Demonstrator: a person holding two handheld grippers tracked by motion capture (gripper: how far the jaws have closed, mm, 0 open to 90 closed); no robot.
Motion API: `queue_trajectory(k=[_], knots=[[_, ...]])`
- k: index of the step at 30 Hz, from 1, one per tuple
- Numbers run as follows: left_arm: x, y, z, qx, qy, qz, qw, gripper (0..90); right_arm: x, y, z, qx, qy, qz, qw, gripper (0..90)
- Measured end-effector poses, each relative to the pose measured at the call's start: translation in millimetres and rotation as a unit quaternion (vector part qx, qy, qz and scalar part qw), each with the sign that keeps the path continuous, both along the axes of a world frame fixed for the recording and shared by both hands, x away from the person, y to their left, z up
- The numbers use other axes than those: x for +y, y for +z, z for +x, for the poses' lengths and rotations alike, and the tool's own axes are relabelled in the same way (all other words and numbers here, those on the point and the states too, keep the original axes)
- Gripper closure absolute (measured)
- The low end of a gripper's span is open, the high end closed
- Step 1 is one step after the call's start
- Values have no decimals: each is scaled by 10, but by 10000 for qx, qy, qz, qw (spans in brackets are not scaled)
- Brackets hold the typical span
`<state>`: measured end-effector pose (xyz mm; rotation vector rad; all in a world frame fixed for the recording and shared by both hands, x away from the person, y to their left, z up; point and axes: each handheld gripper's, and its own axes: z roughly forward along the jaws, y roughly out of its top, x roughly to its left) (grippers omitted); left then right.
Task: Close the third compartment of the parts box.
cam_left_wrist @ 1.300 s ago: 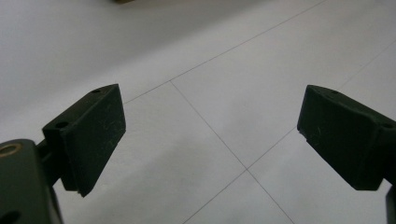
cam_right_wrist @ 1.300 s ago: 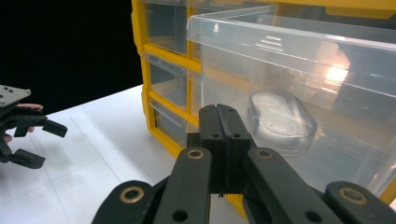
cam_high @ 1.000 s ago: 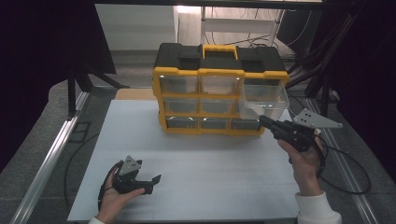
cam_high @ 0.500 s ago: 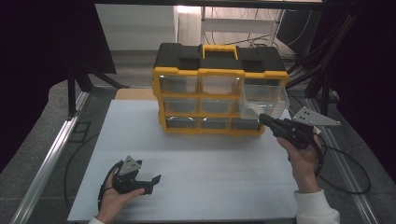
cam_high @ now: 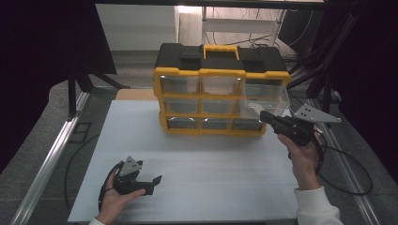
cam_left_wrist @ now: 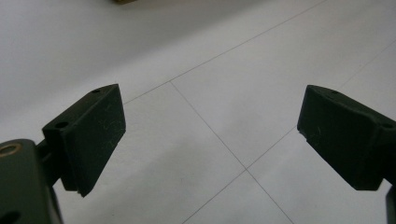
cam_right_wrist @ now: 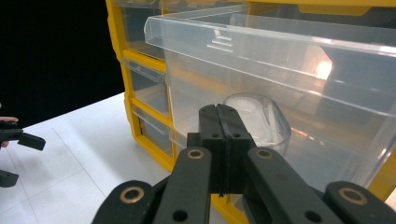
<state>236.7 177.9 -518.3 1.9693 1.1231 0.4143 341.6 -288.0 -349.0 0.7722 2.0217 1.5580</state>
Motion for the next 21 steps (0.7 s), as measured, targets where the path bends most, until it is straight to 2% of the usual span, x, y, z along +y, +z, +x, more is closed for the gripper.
queue_trajectory(k=[21], knots=[[5, -2, 5, 6, 23, -3, 10000, 82, 40, 22, 138, 3, -242, -104, 9997, 899]])
